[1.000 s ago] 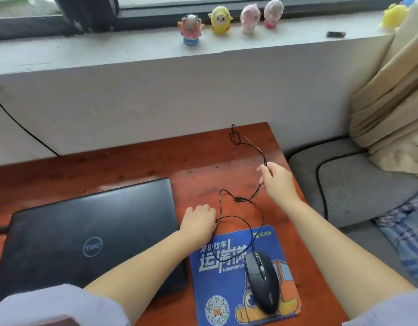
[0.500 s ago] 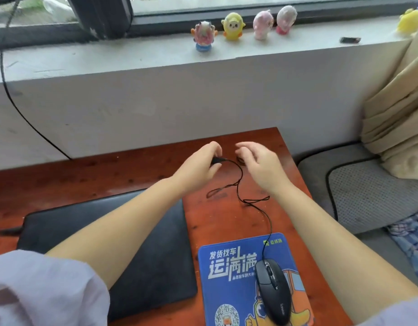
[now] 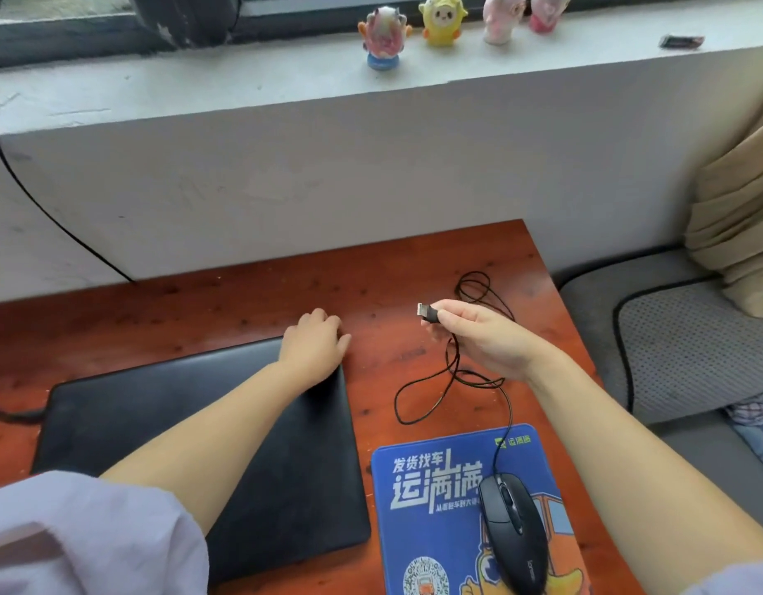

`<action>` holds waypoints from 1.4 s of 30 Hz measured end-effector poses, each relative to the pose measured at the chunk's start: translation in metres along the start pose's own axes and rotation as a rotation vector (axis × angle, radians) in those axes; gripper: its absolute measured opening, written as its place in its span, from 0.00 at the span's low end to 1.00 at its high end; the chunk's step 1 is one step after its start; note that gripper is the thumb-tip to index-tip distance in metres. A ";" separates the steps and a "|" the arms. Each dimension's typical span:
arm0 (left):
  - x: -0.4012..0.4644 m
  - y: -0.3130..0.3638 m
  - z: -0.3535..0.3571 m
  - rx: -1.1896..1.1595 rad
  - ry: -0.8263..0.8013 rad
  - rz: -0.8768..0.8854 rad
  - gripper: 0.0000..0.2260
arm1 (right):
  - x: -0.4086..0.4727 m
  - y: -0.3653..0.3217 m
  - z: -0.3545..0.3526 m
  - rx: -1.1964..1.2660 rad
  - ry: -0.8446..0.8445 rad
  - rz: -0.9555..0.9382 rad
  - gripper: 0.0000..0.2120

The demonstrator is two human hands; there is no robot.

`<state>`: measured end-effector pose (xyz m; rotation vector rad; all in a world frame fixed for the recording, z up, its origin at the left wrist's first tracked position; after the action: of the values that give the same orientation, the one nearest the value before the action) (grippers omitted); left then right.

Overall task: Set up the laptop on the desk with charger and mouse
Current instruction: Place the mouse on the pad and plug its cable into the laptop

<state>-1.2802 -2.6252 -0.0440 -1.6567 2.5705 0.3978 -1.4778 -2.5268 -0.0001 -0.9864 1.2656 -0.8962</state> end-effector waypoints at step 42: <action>0.001 -0.029 -0.059 -0.230 0.131 -0.098 0.15 | 0.039 -0.005 0.084 -0.607 0.080 -0.272 0.05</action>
<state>-1.2488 -2.6519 0.0077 -1.9361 2.6054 0.6186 -1.3901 -2.5575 -0.0050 -1.6432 1.5360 -0.7708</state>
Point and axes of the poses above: each hand's wrist, its own x-axis towards the middle knuckle, its own z-axis out of the palm, y = z × x, the point moved 5 cm from there along x, towards the middle knuckle, and after that the axes turned 6 degrees about y, right-handed, at the moved point
